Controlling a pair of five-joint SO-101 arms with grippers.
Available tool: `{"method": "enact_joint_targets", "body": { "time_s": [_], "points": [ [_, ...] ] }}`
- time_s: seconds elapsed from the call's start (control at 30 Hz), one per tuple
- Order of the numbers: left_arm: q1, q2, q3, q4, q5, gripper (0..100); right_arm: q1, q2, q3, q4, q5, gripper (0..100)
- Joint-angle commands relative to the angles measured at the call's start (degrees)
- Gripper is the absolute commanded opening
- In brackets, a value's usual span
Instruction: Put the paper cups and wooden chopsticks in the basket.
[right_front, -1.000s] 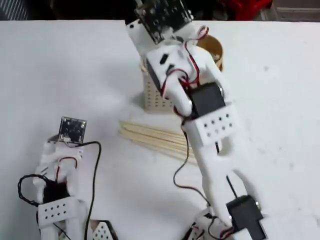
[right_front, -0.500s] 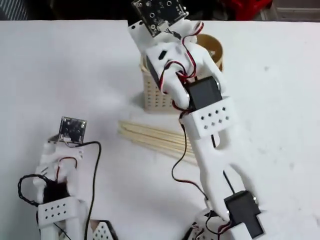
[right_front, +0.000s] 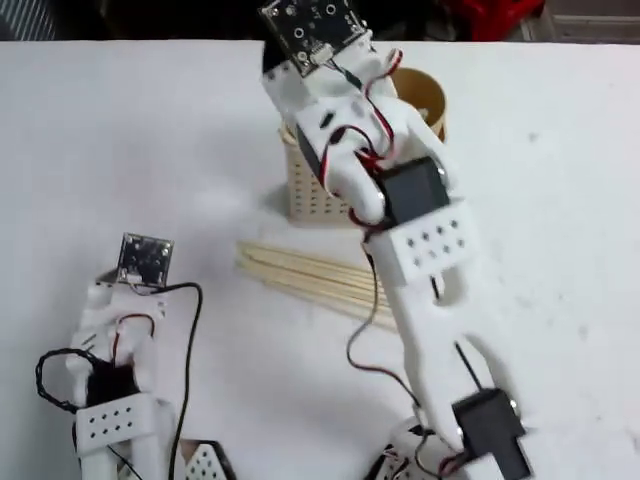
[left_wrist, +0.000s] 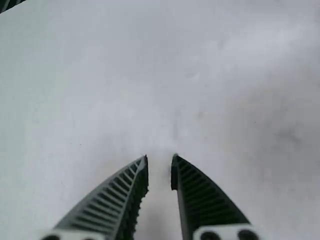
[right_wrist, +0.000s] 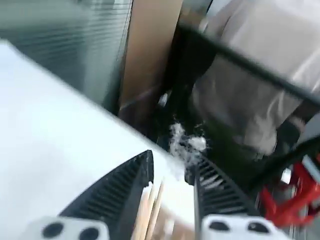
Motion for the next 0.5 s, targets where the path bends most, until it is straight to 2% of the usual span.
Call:
{"method": "enact_joint_targets", "body": {
  "time_s": [0.0, 0.1, 0.2, 0.47],
  "points": [
    [0.8, -0.7, -0.4, -1.4, 0.4, 9, -2.9, -8.7, -2.9, 20.6, -0.4, 10.9],
    [0.8, -0.7, -0.4, -1.4, 0.4, 9, -5.9, -12.7, -1.7, 30.5, -0.4, 10.9],
    [0.8, -0.7, -0.4, -1.4, 0.4, 9, -8.0, -16.0, 1.8, 34.2, -0.4, 10.9],
    [0.8, -0.7, -0.4, -1.3, 0.4, 9, -9.8, -29.1, 17.9, 32.5, -0.4, 11.0]
  ]
}}
